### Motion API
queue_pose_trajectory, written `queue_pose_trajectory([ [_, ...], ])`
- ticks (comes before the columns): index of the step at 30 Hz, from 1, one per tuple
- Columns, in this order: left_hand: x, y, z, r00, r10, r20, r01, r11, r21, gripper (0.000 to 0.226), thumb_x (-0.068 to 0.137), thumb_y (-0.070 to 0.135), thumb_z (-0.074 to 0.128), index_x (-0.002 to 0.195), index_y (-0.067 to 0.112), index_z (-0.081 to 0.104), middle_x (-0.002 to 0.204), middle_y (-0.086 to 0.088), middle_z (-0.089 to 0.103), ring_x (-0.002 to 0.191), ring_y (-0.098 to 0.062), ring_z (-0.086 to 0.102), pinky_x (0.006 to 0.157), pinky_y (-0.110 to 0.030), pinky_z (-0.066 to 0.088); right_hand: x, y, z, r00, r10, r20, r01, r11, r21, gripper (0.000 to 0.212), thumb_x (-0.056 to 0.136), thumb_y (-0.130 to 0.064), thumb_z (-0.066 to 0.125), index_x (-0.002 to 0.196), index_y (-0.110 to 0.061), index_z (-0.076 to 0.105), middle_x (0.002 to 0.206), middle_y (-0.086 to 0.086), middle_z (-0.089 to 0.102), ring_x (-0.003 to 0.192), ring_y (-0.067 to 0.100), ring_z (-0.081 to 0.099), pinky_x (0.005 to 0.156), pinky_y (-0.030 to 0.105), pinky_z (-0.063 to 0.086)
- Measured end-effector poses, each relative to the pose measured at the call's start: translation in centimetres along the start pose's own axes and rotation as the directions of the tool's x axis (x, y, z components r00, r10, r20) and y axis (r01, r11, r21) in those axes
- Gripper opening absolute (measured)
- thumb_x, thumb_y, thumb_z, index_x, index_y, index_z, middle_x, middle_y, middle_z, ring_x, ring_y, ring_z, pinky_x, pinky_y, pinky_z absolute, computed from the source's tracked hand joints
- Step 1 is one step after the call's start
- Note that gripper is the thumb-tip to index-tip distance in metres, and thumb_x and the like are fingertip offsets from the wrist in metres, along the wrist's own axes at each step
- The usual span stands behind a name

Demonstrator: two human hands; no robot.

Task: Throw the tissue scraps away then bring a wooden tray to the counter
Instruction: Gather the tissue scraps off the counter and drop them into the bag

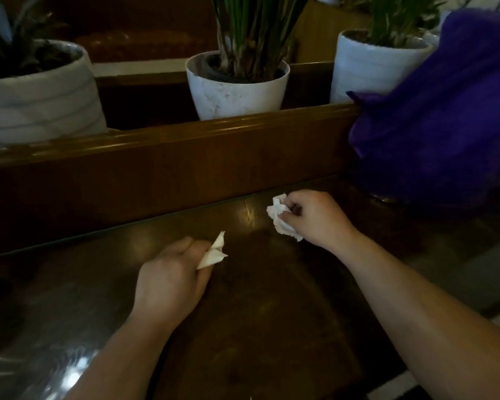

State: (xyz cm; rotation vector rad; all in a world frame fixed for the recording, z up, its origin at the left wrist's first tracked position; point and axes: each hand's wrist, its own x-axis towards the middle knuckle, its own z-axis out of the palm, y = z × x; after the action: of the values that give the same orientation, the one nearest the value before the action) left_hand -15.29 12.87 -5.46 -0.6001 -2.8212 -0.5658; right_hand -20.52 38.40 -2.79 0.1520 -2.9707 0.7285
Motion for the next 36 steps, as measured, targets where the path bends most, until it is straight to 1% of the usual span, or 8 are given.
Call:
queue_pose_trajectory([
  [6, -0.5, 2.3, 0.2, 0.99, 0.137, -0.002, -0.137, 0.982, -0.128, 0.031, 0.082, 0.025, 0.06, 0.113, 0.02, 0.061, 0.099, 0.003, 0.066, 0.077, -0.009, 0.059, 0.061, -0.024, 0.047, -8.0, -2.9, -1.1, 0.989, 0.116, -0.087, -0.111, 0.992, 0.059, 0.009, 0.088, -0.028, 0.064, 0.083, -0.02, 0.064, 0.082, -0.009, 0.056, 0.072, 0.007, 0.055, 0.059, 0.02, 0.041],
  [11, -1.9, 4.8, -0.2, 0.956, 0.295, -0.004, -0.289, 0.932, -0.218, 0.028, 0.085, 0.032, 0.053, 0.11, 0.022, 0.062, 0.094, 0.007, 0.063, 0.071, -0.007, 0.055, 0.056, -0.02, 0.044, -16.2, -4.7, -0.9, 0.949, 0.227, -0.22, -0.223, 0.974, 0.046, 0.014, 0.086, -0.027, 0.066, 0.078, -0.017, 0.061, 0.073, -0.007, 0.053, 0.064, 0.007, 0.05, 0.056, 0.017, 0.035],
  [19, -6.9, 13.0, -0.8, 0.742, 0.665, 0.084, -0.602, 0.715, -0.355, 0.029, 0.082, 0.033, 0.05, 0.105, 0.022, 0.063, 0.092, 0.004, 0.066, 0.073, -0.014, 0.06, 0.052, -0.038, 0.053, -30.7, -4.6, -2.5, 0.856, 0.416, -0.306, -0.406, 0.908, 0.1, 0.008, 0.084, -0.026, 0.068, 0.079, -0.023, 0.062, 0.075, -0.011, 0.054, 0.073, 0.004, 0.052, 0.06, 0.01, 0.037],
  [23, -9.2, 17.7, 1.0, 0.648, 0.752, 0.124, -0.662, 0.636, -0.397, 0.031, 0.081, 0.037, 0.045, 0.1, 0.02, 0.063, 0.086, 0.003, 0.065, 0.069, -0.015, 0.06, 0.047, -0.035, 0.051, -37.1, -1.8, -1.9, 0.791, 0.52, -0.323, -0.498, 0.853, 0.155, 0.008, 0.084, -0.027, 0.067, 0.084, -0.02, 0.065, 0.077, -0.012, 0.055, 0.076, 0.002, 0.053, 0.063, 0.008, 0.038],
  [26, -10.8, 21.1, 4.0, 0.594, 0.782, 0.191, -0.669, 0.611, -0.423, 0.022, 0.083, 0.028, 0.055, 0.1, 0.018, 0.063, 0.088, -0.001, 0.065, 0.072, -0.019, 0.061, 0.052, -0.032, 0.047, -41.1, 1.1, -0.8, 0.738, 0.586, -0.335, -0.543, 0.81, 0.22, 0.012, 0.083, -0.028, 0.067, 0.083, -0.016, 0.066, 0.076, -0.007, 0.058, 0.073, 0.007, 0.054, 0.059, 0.013, 0.038],
  [29, -12.4, 24.2, 8.1, 0.586, 0.765, 0.268, -0.634, 0.638, -0.437, 0.019, 0.086, 0.024, 0.057, 0.103, 0.017, 0.061, 0.093, -0.003, 0.064, 0.078, -0.022, 0.061, 0.057, -0.034, 0.046, -44.3, 4.6, 0.3, 0.712, 0.628, -0.314, -0.572, 0.778, 0.261, 0.015, 0.084, -0.031, 0.065, 0.081, -0.016, 0.064, 0.075, -0.006, 0.056, 0.066, 0.006, 0.051, 0.057, 0.017, 0.033],
  [33, -13.8, 27.0, 15.2, 0.613, 0.626, 0.482, -0.463, 0.779, -0.423, 0.02, 0.092, 0.022, 0.05, 0.108, 0.012, 0.057, 0.103, -0.01, 0.064, 0.089, -0.027, 0.061, 0.067, -0.032, 0.043, -47.7, 10.1, 2.1, 0.691, 0.688, -0.219, -0.601, 0.716, 0.355, 0.011, 0.085, -0.027, 0.067, 0.076, -0.026, 0.06, 0.075, -0.01, 0.054, 0.066, 0.004, 0.051, 0.058, 0.019, 0.034],
  [36, -14.3, 28.0, 20.8, 0.611, 0.508, 0.607, -0.338, 0.861, -0.381, 0.028, 0.093, 0.018, 0.048, 0.12, 0.011, 0.052, 0.105, -0.016, 0.065, 0.093, -0.032, 0.061, 0.073, -0.036, 0.045, -49.1, 14.8, 3.9, 0.707, 0.695, -0.129, -0.614, 0.694, 0.376, 0.027, 0.086, -0.026, 0.067, 0.067, -0.037, 0.051, 0.068, -0.01, 0.052, 0.06, 0.006, 0.051, 0.055, 0.019, 0.034],
])
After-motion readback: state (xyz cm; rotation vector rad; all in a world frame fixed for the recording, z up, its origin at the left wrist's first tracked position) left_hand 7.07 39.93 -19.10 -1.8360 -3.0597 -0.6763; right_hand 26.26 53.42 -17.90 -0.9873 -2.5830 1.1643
